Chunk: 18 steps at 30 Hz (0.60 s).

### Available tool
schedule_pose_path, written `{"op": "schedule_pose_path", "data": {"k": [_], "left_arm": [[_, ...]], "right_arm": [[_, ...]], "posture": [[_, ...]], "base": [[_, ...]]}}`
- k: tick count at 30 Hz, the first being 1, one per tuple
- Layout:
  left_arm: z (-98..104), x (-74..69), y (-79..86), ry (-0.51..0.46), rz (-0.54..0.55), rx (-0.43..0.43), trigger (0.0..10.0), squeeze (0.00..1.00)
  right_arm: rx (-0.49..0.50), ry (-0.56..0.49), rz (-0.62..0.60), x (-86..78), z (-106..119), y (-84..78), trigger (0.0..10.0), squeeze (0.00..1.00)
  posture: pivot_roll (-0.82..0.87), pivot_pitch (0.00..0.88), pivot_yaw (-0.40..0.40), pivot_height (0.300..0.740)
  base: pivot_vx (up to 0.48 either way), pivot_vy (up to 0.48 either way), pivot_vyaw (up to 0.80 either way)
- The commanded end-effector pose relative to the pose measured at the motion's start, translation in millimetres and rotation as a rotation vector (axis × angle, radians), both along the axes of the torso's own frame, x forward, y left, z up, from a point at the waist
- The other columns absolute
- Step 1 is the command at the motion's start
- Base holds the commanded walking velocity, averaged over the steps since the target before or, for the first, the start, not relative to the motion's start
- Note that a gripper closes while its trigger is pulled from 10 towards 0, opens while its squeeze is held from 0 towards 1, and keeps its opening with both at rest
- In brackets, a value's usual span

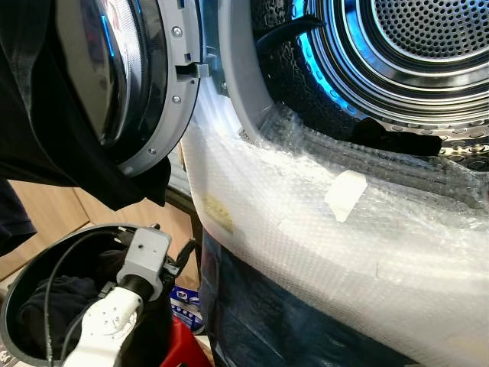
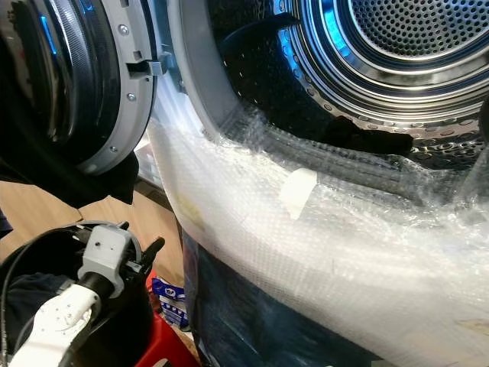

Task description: Clothes washing

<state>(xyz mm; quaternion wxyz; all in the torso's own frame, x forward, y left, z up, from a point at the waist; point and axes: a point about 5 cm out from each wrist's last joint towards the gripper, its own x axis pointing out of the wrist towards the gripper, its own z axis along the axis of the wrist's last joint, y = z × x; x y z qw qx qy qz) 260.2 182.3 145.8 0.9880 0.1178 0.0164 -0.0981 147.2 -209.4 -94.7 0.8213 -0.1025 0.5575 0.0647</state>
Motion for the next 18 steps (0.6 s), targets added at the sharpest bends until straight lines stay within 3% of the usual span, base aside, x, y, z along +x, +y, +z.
{"op": "schedule_pose_path", "data": {"k": [1,2,6,8,10,11,12,13,14,15,17,18], "left_arm": [[7,-3.9,9.7,0.038,0.011,0.019,10.0,0.0],[5,-6.7,14.1,0.097,0.009,0.08,10.0,0.0],[5,-11.0,25.1,0.228,0.02,0.067,10.0,0.0],[10,-11.3,35.3,0.295,0.02,0.055,10.0,0.0],[10,-12.8,39.1,0.364,-0.01,0.088,10.0,0.0],[7,-13.5,39.7,0.385,-0.028,0.088,10.0,0.0],[5,-14.2,40.8,0.398,-0.031,0.091,10.0,0.0],[0,-16.1,43.1,0.42,-0.027,0.113,10.0,0.0],[-4,-19.2,45.3,0.452,-0.02,0.135,10.0,0.0],[-8,-22.6,44.0,0.473,-0.025,0.103,10.0,0.0],[-8,-24.7,38.3,0.467,-0.069,0.079,10.0,0.8],[-8,-25.4,34.2,0.463,-0.101,0.059,10.0,1.0]], "right_arm": [[-0.063,0.035,-0.033,-9.5,-4,-5.5,10.0,1.0],[-0.076,0.048,-0.037,-11.8,-5,-5.6,10.0,1.0],[-0.046,0.091,-0.011,-17.2,-8,-0.1,10.0,1.0],[-0.135,0.126,0.046,-25.2,-10,-6.1,10.0,1.0],[-0.143,0.163,-0.02,-35.3,-13,-7.3,10.0,1.0],[-0.154,0.174,-0.015,-39.0,-14,-5.8,10.0,0.16],[-0.158,0.172,-0.007,-39.8,-14,-4.5,10.0,0.16],[-0.152,0.168,-0.015,-40.4,-15,-2.1,10.0,0.0],[-0.147,0.166,-0.03,-40.6,-16,0.5,10.0,0.0],[-0.166,0.164,-0.015,-40.8,-16,1.0,10.0,0.0],[-0.163,0.157,-0.014,-41.5,-16,2.4,10.0,0.0],[-0.154,0.144,-0.033,-41.6,-16,3.4,10.0,0.0]], "posture": [[0.06,0.054,0.008,0.74],[0.07,0.054,0.009,0.74],[0.09,0.056,0.021,0.74],[0.09,0.051,0.035,0.74],[0.09,0.046,0.039,0.74],[0.1,0.042,0.04,0.74],[0.1,0.041,0.04,0.74],[0.1,0.037,0.041,0.74],[0.09,0.036,0.042,0.74],[0.09,0.034,0.043,0.74],[0.1,0.03,0.041,0.74],[0.1,0.029,0.041,0.74]], "base": [[0.0,0.0,0.0],[0.0,0.0,0.0],[0.0,0.0,0.0],[0.0,0.0,0.0],[0.0,0.0,0.0],[0.0,0.0,0.0],[0.0,0.0,0.0],[0.0,0.0,0.0],[0.0,0.0,0.0],[0.0,0.0,0.0],[0.0,0.0,0.0],[0.0,0.0,0.0]]}}
